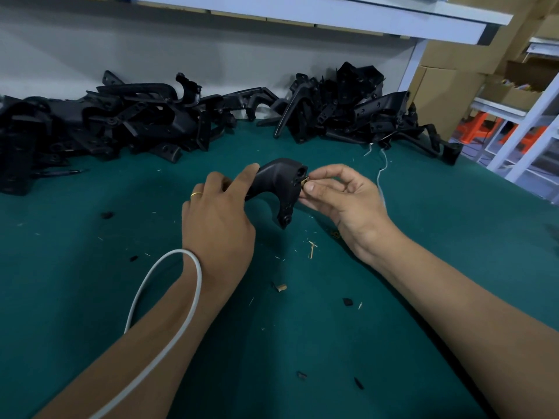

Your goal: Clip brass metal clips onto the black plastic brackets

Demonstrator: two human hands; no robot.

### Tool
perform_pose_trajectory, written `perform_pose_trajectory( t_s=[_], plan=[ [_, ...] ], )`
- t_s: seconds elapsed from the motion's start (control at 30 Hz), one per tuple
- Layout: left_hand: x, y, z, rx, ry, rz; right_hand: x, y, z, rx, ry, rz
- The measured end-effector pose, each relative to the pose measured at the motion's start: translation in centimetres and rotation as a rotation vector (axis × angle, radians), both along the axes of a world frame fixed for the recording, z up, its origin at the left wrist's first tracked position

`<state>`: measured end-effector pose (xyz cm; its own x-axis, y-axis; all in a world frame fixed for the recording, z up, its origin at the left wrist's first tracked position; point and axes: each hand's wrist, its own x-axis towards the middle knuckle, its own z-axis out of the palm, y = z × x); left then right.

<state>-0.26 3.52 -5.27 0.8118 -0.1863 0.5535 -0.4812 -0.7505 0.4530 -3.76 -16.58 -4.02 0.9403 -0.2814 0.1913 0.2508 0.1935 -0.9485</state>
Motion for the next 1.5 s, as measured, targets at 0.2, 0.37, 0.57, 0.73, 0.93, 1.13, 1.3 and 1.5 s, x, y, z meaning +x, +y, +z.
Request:
perform_pose_trajectory(
  t_s=[0.2,0.37,0.57,0.73,0.93,1.13,1.3,1.5],
  plan=[
    [0.05,-0.07,-0.14,0.002,-0.008,0.002,0.02,0.58,0.0,0.174,0.044,0.016],
    [0.0,-0.05,-0.09,-0.014,-0.007,0.002,0.07,0.66,0.17,0.241,0.072,0.014],
    [-0.05,-0.06,-0.06,-0.024,-0.004,-0.002,-0.07,0.57,0.12,0.183,0.086,0.016],
    [0.03,-0.06,-0.15,-0.017,-0.009,0.006,-0.33,0.66,0.05,0.043,0.088,-0.038],
    [0.2,-0.02,-0.21,-0.016,-0.01,-0.003,-0.35,0.87,0.13,0.106,0.105,-0.023],
    [0.17,0.18,-0.26,-0.015,-0.012,-0.015,-0.21,0.81,0.42,0.109,0.107,0.007],
    [0.22,0.25,-0.21,-0.013,-0.001,-0.019,-0.35,0.95,0.56,0.098,0.108,0.007],
    [0.14,0.12,-0.09,-0.015,0.002,-0.011,-0.49,1.09,0.48,0.101,0.122,-0.01]
  ],
)
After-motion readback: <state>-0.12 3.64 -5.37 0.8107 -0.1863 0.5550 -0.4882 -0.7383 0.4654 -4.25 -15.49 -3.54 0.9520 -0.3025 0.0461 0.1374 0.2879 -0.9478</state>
